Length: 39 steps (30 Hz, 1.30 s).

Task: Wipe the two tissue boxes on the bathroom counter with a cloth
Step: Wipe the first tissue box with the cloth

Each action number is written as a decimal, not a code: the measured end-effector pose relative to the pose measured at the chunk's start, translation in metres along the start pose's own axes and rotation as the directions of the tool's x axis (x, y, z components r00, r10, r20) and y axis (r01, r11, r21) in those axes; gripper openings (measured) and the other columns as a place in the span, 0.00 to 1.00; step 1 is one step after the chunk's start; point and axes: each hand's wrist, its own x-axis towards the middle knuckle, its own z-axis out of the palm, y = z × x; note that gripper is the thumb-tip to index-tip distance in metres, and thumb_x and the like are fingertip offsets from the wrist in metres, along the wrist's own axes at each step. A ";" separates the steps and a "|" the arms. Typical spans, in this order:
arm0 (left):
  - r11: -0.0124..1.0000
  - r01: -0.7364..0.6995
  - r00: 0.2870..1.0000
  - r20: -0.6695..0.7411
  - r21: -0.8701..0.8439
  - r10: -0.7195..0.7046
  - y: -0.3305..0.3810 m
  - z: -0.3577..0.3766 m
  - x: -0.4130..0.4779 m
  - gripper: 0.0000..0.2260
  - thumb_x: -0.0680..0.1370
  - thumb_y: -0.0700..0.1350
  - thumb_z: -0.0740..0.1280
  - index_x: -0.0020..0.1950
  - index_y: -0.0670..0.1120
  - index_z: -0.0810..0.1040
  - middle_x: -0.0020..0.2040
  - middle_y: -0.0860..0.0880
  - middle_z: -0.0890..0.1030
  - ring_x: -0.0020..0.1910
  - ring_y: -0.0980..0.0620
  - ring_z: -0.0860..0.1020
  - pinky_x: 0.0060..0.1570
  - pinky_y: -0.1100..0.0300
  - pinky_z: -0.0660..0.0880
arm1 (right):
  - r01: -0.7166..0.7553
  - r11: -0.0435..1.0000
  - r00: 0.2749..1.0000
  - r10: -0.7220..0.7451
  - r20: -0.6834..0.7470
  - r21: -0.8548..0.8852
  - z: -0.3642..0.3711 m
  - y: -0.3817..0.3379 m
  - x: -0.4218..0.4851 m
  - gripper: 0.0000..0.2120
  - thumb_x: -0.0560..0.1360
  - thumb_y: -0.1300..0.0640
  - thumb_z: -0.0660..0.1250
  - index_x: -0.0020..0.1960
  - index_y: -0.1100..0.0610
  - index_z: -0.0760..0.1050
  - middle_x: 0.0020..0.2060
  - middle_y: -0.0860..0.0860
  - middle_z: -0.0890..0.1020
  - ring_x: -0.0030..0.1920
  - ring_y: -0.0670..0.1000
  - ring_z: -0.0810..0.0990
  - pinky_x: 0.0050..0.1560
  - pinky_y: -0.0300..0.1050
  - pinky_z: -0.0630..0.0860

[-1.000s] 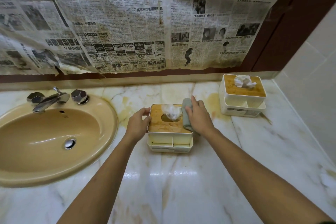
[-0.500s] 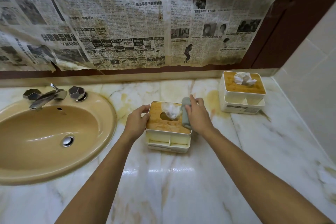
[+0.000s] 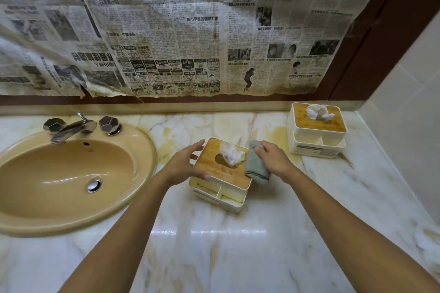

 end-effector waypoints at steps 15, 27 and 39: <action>0.995 0.045 0.928 -0.373 0.089 -0.009 0.020 0.023 -0.003 0.13 0.79 0.43 0.66 0.64 0.47 0.80 0.54 0.51 0.83 0.47 0.54 0.80 0.52 0.58 0.76 | -0.027 0.997 0.998 0.031 0.053 -0.076 0.010 -0.001 -0.051 0.17 0.77 0.54 0.64 0.31 0.53 0.65 0.30 0.51 0.69 0.32 0.48 0.67 0.31 0.44 0.60; 0.815 -0.018 0.898 -0.350 0.579 0.268 0.054 0.062 -0.011 0.20 0.71 0.69 0.61 0.45 0.54 0.75 0.47 0.54 0.74 0.50 0.50 0.71 0.50 0.52 0.69 | -0.059 0.998 0.998 0.060 -0.034 0.009 -0.011 0.001 -0.048 0.12 0.76 0.55 0.62 0.34 0.56 0.68 0.32 0.53 0.70 0.35 0.52 0.69 0.34 0.47 0.62; 0.910 0.075 0.912 -0.397 0.407 0.103 0.046 0.055 -0.007 0.11 0.73 0.56 0.63 0.36 0.51 0.74 0.40 0.51 0.76 0.45 0.47 0.75 0.41 0.54 0.70 | 0.093 0.993 0.966 -0.071 -0.248 0.077 0.003 -0.004 -0.056 0.08 0.79 0.54 0.66 0.57 0.55 0.74 0.52 0.51 0.78 0.51 0.50 0.76 0.42 0.40 0.71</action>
